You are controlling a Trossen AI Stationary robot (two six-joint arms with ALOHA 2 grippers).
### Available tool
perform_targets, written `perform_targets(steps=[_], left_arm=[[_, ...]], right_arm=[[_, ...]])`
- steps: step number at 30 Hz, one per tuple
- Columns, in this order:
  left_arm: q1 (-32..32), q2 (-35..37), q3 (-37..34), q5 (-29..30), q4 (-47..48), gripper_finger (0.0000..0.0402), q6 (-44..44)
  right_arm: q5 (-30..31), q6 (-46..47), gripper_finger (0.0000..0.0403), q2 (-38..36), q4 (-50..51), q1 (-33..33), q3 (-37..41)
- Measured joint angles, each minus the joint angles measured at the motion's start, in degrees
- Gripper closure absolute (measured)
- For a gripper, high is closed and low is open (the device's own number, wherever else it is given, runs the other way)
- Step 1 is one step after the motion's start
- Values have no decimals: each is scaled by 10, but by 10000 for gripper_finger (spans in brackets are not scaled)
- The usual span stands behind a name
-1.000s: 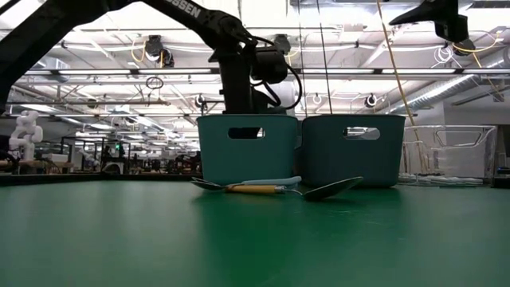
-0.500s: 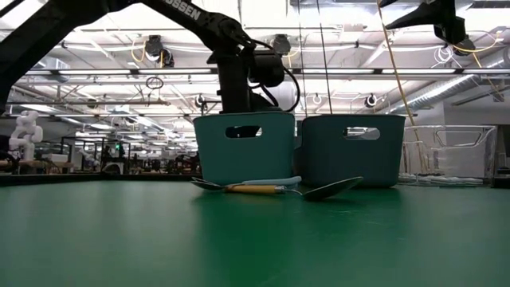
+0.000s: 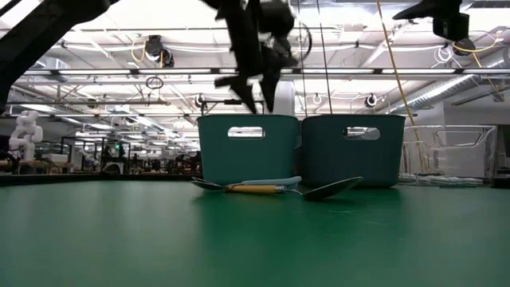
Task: Sort silverware by color (type)
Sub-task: Put the yellow spoon into the green bin
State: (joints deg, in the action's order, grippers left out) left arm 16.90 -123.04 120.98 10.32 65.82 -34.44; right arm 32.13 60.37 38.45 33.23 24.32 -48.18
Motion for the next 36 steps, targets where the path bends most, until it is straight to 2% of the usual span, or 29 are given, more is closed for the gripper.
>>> perform_targets(steps=[4,8,12,16,19,23,30,33,36], left_arm=[[-14,1,83,22,28,206,-8],[-34,1,137,22,73,206,-8],[-62,5,141,8,124,206,38],[-96,9,140,-12,188,206,29],[-127,9,140,-13,229,206,-46],[-171,9,140,-13,236,206,-127],[-276,5,140,25,241,206,-224],[-311,4,114,53,240,206,-278],[-336,4,58,54,226,206,-317]], right_arm=[[-64,-5,236,-13,0,0,0],[-117,-14,236,-21,0,0,0],[-137,-31,236,-21,0,1,0],[-148,-72,236,-20,1,1,0],[-147,-114,236,-18,6,1,0],[-147,-161,236,-15,22,1,0],[-145,-160,236,-15,34,1,0],[-162,-159,236,-15,35,2,0],[-187,-159,236,-15,35,2,0]])
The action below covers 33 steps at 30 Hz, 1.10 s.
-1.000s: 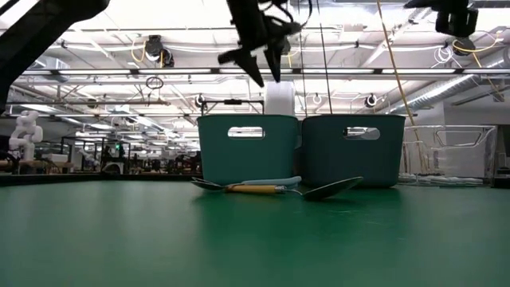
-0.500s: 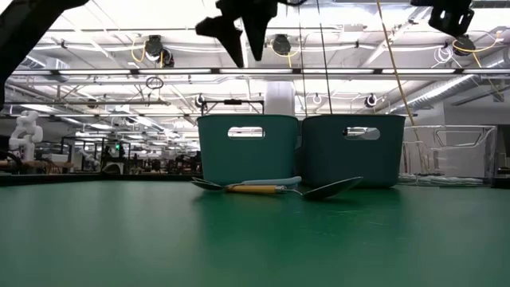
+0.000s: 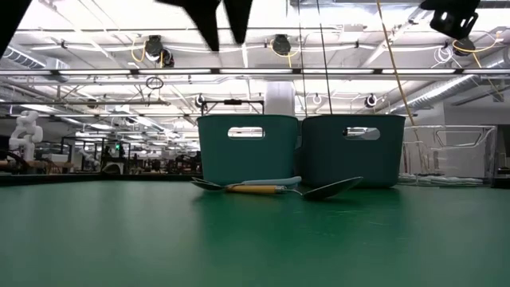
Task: Sort silverware by color (type)
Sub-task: Put the yellow spoon into the green bin
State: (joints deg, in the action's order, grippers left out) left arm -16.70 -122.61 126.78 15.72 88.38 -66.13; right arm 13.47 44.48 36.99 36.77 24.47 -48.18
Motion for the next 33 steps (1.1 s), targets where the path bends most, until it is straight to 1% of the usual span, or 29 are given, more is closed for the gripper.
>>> perform_targets(steps=[2,5,7,10,14,18,21,24,27,31,33], left_arm=[[-8,-1,-46,-22,-52,206,-1],[-8,-2,-102,-78,-167,206,27],[-6,-2,-134,-88,-238,206,22],[-2,-2,-171,-87,-306,206,-7],[0,-1,-191,-73,-334,206,-5],[12,-1,-208,-102,-329,206,14],[23,-1,-208,-104,-336,206,49],[31,-1,-208,-111,-370,206,126],[35,-1,-208,-121,-386,206,218],[40,-1,-208,-206,-387,206,396],[40,-1,-208,-219,-386,206,476]], right_arm=[[-18,0,236,0,0,0,0],[-33,0,236,0,0,0,0],[-35,4,236,0,0,0,0],[-33,16,236,0,1,0,0],[-33,30,236,2,2,0,0],[-32,43,236,2,3,0,0],[-32,46,236,2,3,0,0],[-24,71,236,4,3,0,0],[5,108,236,9,3,0,0],[20,165,236,18,-4,0,0],[28,187,236,24,-13,0,0]])
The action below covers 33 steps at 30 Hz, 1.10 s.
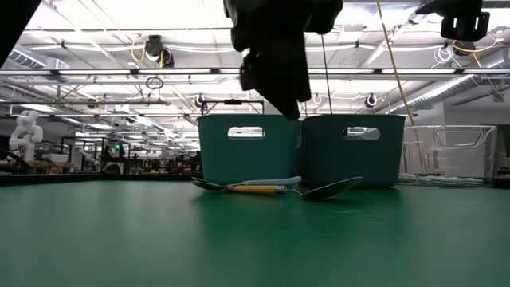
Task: Sort silverware by color (type)
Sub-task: Put the yellow spoon into the green bin
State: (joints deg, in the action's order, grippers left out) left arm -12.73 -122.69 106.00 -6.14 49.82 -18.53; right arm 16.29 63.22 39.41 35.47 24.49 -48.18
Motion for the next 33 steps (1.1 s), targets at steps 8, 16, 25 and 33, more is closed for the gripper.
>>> perform_targets(steps=[8,16,25,33], left_arm=[[6,-15,1,29,0,206,227],[10,-58,0,90,43,206,260],[23,-61,0,106,38,206,312],[52,-81,1,76,24,206,341]], right_arm=[[30,41,236,29,-45,0,0],[46,65,236,70,-83,0,0],[29,67,236,102,-135,14,0],[29,46,236,89,-138,30,0]])
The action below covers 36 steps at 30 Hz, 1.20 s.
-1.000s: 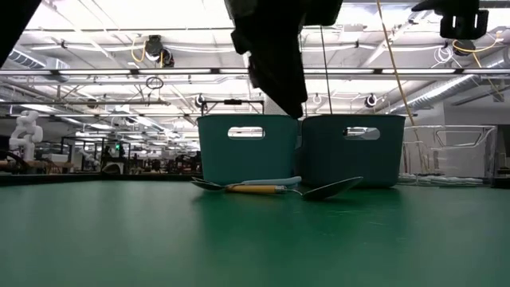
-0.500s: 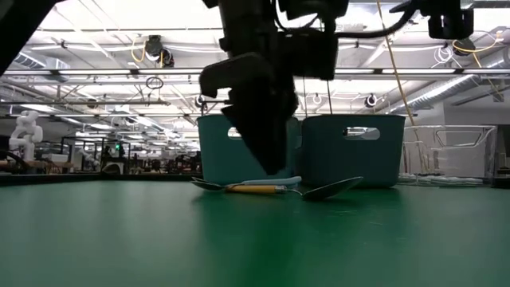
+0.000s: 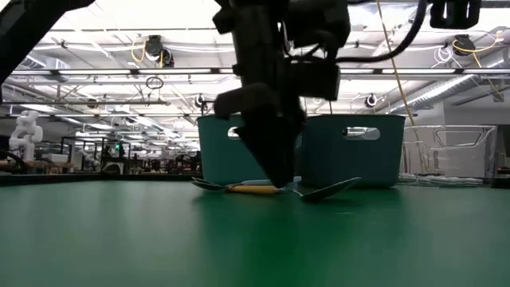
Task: Sort silverware by color (type)
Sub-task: Put the yellow spoon into the green bin
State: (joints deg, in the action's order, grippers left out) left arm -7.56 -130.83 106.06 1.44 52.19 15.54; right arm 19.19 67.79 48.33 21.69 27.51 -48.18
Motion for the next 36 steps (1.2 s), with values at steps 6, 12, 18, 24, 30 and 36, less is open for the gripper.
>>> perform_targets(steps=[6,12,18,24,30,36], left_arm=[[-7,-18,1,-13,-4,234,-1],[-21,-25,2,-12,-2,288,-14],[-43,-30,27,-15,6,331,-41],[-63,-31,31,-38,-25,355,-82],[-82,-31,31,-35,-26,358,-134],[-99,-31,32,-34,-27,359,-174]], right_arm=[[0,-61,236,-34,20,0,0],[-5,-95,236,-73,63,0,0],[-15,-123,236,-101,86,0,0],[-32,-156,236,-108,86,0,0],[-44,-175,236,-108,85,0,0],[-44,-176,236,-108,85,0,0]])
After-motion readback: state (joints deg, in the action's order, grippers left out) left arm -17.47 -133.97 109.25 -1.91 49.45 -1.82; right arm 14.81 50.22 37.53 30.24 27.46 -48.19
